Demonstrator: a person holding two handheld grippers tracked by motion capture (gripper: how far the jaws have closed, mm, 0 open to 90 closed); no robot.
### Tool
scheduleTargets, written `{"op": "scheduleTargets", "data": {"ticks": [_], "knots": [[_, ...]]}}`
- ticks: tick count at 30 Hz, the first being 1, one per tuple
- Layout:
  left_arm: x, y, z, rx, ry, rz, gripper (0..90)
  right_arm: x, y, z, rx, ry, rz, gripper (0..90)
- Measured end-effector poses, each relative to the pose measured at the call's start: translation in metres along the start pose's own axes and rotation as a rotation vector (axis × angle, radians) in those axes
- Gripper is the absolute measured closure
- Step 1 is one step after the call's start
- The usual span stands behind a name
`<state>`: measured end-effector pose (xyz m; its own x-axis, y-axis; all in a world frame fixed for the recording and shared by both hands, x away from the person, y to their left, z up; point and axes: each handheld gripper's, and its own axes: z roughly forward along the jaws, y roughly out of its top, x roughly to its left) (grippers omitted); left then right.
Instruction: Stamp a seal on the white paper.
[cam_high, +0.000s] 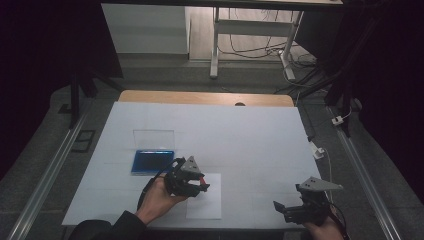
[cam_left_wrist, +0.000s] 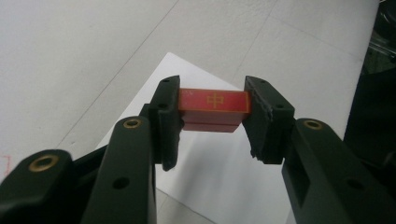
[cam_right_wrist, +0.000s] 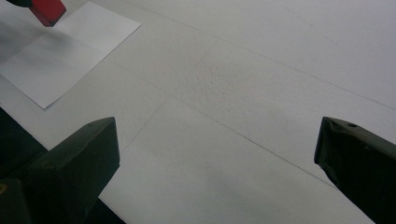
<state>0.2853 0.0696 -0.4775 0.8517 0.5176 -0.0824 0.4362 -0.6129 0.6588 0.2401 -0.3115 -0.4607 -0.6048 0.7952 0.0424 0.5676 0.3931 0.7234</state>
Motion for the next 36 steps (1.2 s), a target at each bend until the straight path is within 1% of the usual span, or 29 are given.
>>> {"op": "scheduleTargets", "data": {"ticks": [7,19,25,27,31,34,36], "knots": [[0.001,-0.003,0.007,0.018,-0.001,-0.003,58.1,0.0,0.0,0.0,0.0,0.001,-0.001,0.3],[0.0,-0.006,0.02,0.051,0.01,0.019,58.2,0.0,0.0,0.0,0.0,0.003,-0.001,0.3],[0.001,-0.008,0.025,0.056,0.006,0.012,58.2,0.0,0.0,0.0,-0.001,0.003,-0.002,0.3],[0.001,-0.008,0.026,0.063,0.006,0.017,58.2,0.0,0.0,0.0,0.0,0.004,-0.002,0.3],[-0.001,-0.009,0.027,0.062,0.012,0.031,58.3,0.0,0.0,0.0,-0.001,0.003,-0.005,0.3],[-0.004,-0.01,0.028,0.057,0.034,0.054,58.5,0.0,0.0,0.0,0.0,0.004,-0.006,0.3],[-0.005,-0.011,0.028,0.054,0.037,0.053,58.5,0.0,0.0,0.0,0.002,0.003,-0.006,0.3]]}}
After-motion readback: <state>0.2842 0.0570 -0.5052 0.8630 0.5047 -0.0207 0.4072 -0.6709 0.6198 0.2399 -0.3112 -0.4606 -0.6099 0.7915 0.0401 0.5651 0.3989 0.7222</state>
